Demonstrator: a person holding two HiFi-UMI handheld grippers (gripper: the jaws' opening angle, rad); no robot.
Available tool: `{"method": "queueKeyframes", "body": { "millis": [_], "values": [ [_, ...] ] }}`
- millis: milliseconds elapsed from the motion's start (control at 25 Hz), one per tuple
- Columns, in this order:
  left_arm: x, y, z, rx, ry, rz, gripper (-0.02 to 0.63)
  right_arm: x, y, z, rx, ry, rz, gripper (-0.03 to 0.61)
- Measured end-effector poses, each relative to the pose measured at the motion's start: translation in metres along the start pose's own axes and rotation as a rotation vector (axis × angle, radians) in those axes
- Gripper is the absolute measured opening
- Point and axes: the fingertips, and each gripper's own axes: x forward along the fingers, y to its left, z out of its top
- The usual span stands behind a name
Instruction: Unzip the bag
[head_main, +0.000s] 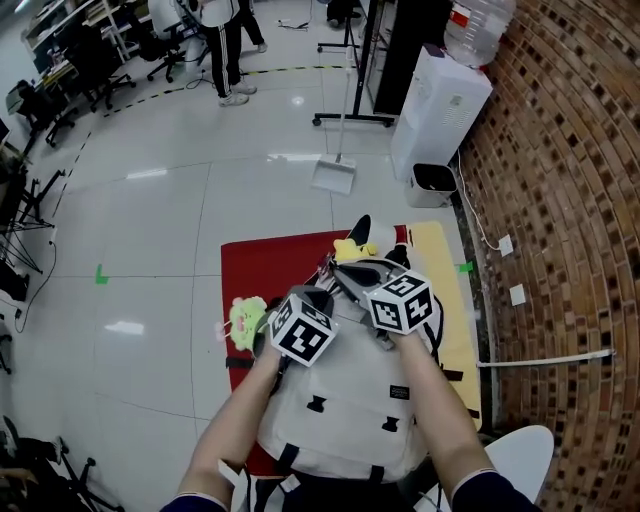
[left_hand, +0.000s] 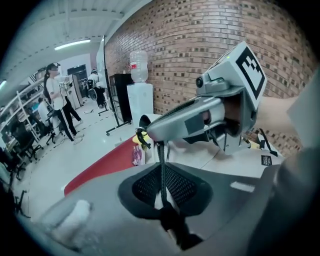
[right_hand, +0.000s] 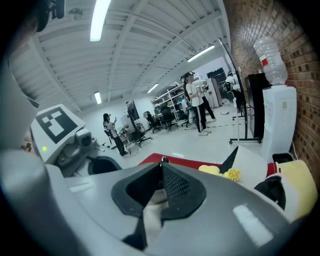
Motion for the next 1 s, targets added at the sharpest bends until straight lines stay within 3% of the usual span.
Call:
{"method": "queueKeyframes", "body": {
  "millis": [520,1000],
  "values": [
    [-0.018,0.002,-0.001,-0.013,-0.02,-0.013,0.028,-0.047,-0.065,0.025,0.138,-0.158,-0.193,0.026],
    [-0.034,0.008,0.0,-0.058,-0.055,-0.016,0.029,-0.096,-0.104,-0.006,0.287,-0.214,-0.321,0.025]
  ]
}}
